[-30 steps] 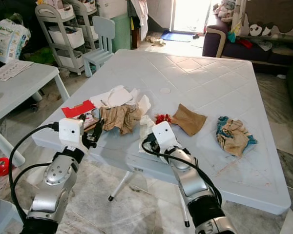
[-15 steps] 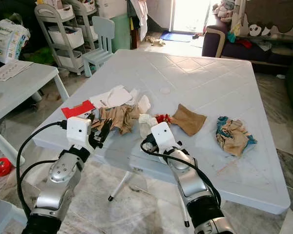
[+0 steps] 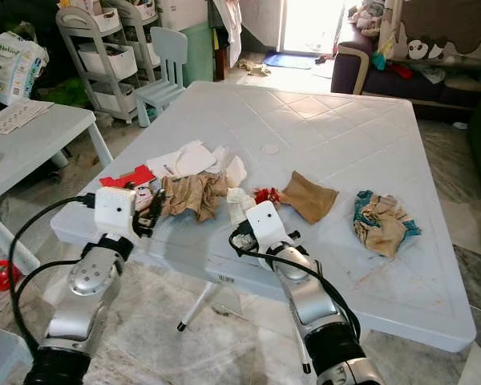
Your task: Picking trash to rubbish bin
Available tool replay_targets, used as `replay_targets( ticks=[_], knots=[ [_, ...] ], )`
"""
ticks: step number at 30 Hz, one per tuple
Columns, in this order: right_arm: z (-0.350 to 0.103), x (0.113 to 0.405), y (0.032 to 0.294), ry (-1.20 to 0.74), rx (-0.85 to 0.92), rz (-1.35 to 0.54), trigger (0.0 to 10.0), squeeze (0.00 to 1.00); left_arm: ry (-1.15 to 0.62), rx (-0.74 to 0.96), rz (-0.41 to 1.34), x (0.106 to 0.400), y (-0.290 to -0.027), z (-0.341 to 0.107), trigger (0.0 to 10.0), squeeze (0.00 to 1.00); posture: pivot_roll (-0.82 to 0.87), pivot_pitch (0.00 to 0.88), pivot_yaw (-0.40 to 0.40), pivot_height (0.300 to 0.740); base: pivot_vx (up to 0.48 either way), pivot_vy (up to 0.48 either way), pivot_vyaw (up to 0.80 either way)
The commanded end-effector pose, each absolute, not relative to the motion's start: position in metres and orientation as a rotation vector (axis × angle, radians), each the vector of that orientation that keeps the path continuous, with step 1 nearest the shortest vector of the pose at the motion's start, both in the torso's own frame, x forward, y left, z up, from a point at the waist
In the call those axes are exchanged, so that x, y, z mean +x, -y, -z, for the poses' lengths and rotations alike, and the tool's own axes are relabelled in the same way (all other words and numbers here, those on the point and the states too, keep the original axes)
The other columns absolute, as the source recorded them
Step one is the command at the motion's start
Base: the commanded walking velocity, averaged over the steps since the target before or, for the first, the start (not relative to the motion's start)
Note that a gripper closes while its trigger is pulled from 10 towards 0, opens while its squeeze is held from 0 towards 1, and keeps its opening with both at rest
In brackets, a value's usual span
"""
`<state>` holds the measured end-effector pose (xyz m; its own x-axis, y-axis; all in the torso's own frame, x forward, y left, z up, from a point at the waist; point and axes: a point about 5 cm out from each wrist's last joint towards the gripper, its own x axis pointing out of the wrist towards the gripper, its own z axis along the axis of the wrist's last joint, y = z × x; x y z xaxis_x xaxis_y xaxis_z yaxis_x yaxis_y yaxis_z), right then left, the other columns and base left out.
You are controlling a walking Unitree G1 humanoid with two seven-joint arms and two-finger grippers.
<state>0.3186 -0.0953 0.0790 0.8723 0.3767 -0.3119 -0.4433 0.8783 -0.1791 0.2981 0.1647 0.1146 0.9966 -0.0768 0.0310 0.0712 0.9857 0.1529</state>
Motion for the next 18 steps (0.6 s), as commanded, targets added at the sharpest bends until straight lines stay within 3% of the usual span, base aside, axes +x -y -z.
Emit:
replay_targets(
  ticks=[1, 9, 18],
  knots=[
    [-0.071, 0.315, 0.096, -0.309, -0.238, -0.437, 0.0, 0.0, -0.014, 0.126, 0.042, 0.293, -0.172, -0.107, 10.0, 0.0, -0.1, 0.0, 0.01, 0.74, 0.0, 0.0, 0.0],
    [-0.071, 0.316, 0.091, -0.305, -0.228, -0.44, 0.0, 0.0, -0.116, 0.322, 0.069, 0.283, -0.184, -0.089, 10.0, 0.0, -0.09, 0.0, 0.015, 0.74, 0.0, 0.0, 0.0],
    [-0.072, 0.317, 0.09, -0.299, -0.222, -0.437, 0.0, 0.0, -0.172, 0.407, 0.137, 0.29, -0.184, -0.079, 10.0, 0.0, -0.09, 0.0, 0.023, 0.74, 0.0, 0.0, 0.0]
  ],
)
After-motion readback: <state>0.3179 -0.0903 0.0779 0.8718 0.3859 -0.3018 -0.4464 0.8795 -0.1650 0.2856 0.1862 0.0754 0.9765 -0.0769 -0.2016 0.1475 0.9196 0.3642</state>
